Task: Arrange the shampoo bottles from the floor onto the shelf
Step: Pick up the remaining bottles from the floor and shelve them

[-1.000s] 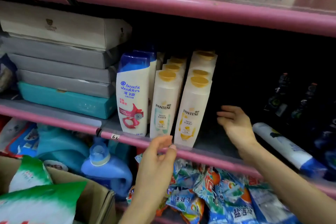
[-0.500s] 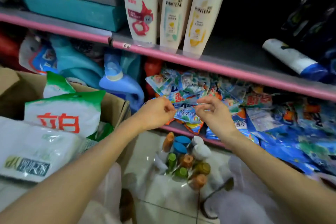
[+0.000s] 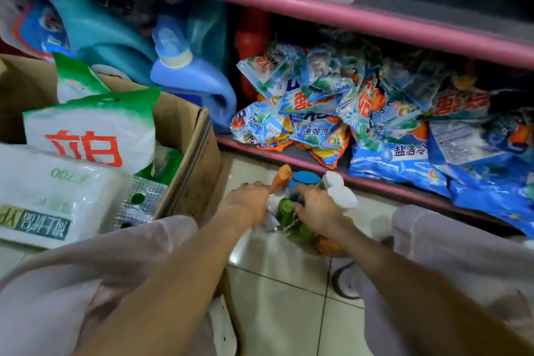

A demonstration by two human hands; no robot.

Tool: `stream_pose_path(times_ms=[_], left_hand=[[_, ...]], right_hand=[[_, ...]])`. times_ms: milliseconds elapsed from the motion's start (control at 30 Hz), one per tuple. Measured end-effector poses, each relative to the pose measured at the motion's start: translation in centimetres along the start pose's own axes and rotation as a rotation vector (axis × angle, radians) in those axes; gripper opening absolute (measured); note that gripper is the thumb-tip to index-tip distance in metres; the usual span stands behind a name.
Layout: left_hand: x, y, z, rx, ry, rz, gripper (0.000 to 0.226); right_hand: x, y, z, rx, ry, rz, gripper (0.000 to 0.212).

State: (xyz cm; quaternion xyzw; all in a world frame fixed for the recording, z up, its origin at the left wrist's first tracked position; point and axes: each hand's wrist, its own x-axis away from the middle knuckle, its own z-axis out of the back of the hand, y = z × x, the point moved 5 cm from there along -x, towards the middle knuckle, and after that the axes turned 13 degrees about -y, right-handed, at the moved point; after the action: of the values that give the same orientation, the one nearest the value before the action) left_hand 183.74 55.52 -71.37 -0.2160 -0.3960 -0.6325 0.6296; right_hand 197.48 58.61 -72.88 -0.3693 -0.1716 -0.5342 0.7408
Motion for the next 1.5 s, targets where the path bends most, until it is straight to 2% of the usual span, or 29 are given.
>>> stream_pose_path(times_ms=[167, 300, 500, 667, 833, 1033, 1333, 1433, 1500], left_hand=[[-2.5, 0.7, -3.0, -0.270, 0.012, 0.002, 0.042], [-3.9, 0.3, -4.4, -0.334, 0.055, 0.059, 0.032], [-4.8, -0.4, -4.9, -0.311, 0.070, 0.121, 0.022], [-3.9, -1.8, -4.4, -0.189, 0.122, 0.229, 0.026], [-1.2, -3.0, -3.7, -0.137, 0.103, 0.283, 0.028], [3.6, -2.3, 0.5, -0.085, 0.158, 0.324, 0.038], [12.1, -0.4, 9.8, 0.049, 0.485, 0.206, 0.033], [14.5, -1.4, 11.9, 0.206, 0.588, 0.178, 0.032], [15.9, -2.1, 12.5, 0.414, 0.657, 0.135, 0.032]], right_hand=[[-1.7, -0.1, -3.3, 0.152, -0.027, 0.035, 0.044], [-3.1, 0.1, -5.1, 0.173, -0.079, -0.002, 0.050], [-4.6, 0.4, -5.5, 0.185, -0.069, -0.039, 0.049], [-3.6, 0.4, -4.9, 0.159, -0.041, -0.014, 0.041], [-1.2, -0.8, -2.9, 0.064, 0.029, 0.031, 0.040], [2.6, -3.7, 1.5, 0.047, 0.143, 0.081, 0.035], [11.7, -4.4, 8.7, -0.214, 0.443, 0.157, 0.018], [14.8, -2.5, 10.2, -0.447, 0.516, 0.139, 0.014], [17.0, -1.3, 11.3, -0.708, 0.547, 0.153, 0.013]])
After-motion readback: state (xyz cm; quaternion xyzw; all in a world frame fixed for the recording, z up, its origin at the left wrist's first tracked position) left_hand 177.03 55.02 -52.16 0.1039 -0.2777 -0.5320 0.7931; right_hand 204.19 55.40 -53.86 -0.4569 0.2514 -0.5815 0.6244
